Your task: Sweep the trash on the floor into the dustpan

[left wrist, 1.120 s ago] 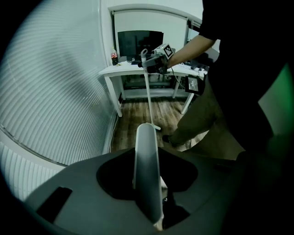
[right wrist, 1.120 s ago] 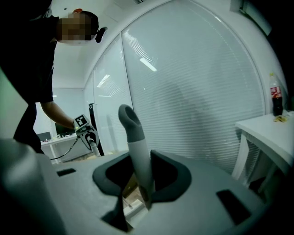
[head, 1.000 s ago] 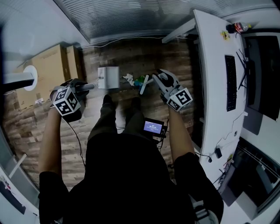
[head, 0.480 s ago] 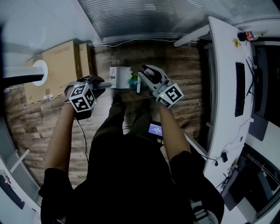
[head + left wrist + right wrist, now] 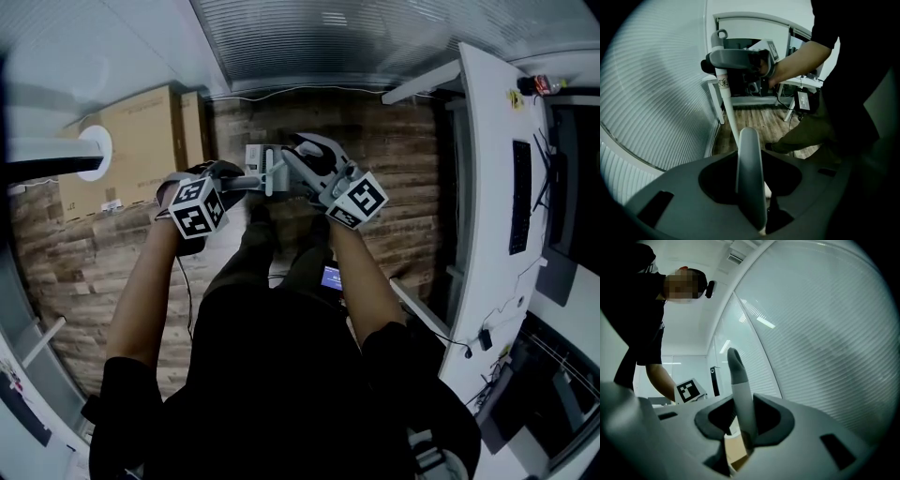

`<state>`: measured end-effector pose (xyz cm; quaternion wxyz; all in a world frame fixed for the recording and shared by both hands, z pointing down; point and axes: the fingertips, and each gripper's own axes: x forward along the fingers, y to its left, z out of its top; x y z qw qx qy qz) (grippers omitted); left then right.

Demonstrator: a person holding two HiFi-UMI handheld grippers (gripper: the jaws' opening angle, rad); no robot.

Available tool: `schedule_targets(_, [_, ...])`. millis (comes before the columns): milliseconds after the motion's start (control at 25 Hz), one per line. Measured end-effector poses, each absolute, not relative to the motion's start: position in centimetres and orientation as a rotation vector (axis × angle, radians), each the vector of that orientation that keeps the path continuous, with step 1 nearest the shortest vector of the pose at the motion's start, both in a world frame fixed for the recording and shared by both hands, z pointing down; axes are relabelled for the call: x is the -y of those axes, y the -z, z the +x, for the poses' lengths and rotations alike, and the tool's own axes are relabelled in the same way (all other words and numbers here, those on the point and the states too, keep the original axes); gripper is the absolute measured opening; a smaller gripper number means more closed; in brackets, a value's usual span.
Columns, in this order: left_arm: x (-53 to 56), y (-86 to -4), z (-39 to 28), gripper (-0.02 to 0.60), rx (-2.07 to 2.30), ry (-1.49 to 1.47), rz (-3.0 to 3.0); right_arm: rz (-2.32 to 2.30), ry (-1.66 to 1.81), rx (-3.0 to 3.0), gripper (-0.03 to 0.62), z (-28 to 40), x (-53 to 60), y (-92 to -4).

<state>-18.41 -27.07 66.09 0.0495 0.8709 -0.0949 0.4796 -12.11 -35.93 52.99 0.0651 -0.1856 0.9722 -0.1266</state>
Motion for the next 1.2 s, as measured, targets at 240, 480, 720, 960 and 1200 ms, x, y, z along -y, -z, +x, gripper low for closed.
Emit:
schedule_targets(240, [27.1, -66.2, -19.4, 0.121, 0.289, -1.46, 2.657, -0.638, 0.366, -2.964, 0.101, -10.1, 35.4, -51.5])
schedule_targets(480, [27.8, -65.8, -19.4, 0.133, 0.282, -1.5, 2.645, -0.741, 0.338, -2.947, 0.101, -6.0, 35.3, -47.9])
schedule_targets(720, [29.3, -60.6, -19.2, 0.137, 0.391, -1.275, 2.731, -0.857, 0.306, -2.917, 0.103, -2.7, 34.5, -43.9])
schedule_targets(960, [32.1, -49.1, -18.9, 0.101, 0.696, -0.614, 2.843, -0.936, 0.209, -2.854, 0.101, 0.6, 33.0, -37.6])
schedule_targets(1200, [32.2, -37.9, -18.2, 0.064, 1.028, -0.008, 2.858, -0.994, 0.167, -2.79, 0.101, 5.1, 30.2, -33.1])
